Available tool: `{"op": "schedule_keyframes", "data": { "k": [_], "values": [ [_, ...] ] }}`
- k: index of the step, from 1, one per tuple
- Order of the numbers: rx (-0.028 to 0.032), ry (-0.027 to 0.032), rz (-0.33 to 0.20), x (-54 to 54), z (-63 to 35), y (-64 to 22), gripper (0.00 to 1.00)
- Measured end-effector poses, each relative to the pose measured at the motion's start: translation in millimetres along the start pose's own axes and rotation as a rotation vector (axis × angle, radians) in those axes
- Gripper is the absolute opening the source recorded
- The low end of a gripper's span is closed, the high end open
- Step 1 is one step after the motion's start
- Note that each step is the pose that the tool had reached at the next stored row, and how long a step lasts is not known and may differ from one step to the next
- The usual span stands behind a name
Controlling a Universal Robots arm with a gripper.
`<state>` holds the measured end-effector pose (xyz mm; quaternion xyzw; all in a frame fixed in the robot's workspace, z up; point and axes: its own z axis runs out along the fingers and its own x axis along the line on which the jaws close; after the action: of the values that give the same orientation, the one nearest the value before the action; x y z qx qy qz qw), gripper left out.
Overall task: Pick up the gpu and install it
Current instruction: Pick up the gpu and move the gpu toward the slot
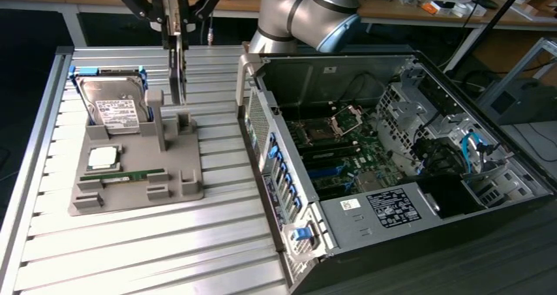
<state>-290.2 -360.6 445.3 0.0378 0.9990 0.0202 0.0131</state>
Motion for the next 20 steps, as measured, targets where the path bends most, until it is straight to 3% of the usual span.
{"op": "schedule_keyframes", "data": {
  "k": [7, 20],
  "values": [
    [0.0000, 0.0001, 0.000, -0.1, -5.5, 0.2, 0.27],
    [0.0000, 0.0001, 0.000, -5.2, -5.6, -2.6, 0.27]
  ]
}}
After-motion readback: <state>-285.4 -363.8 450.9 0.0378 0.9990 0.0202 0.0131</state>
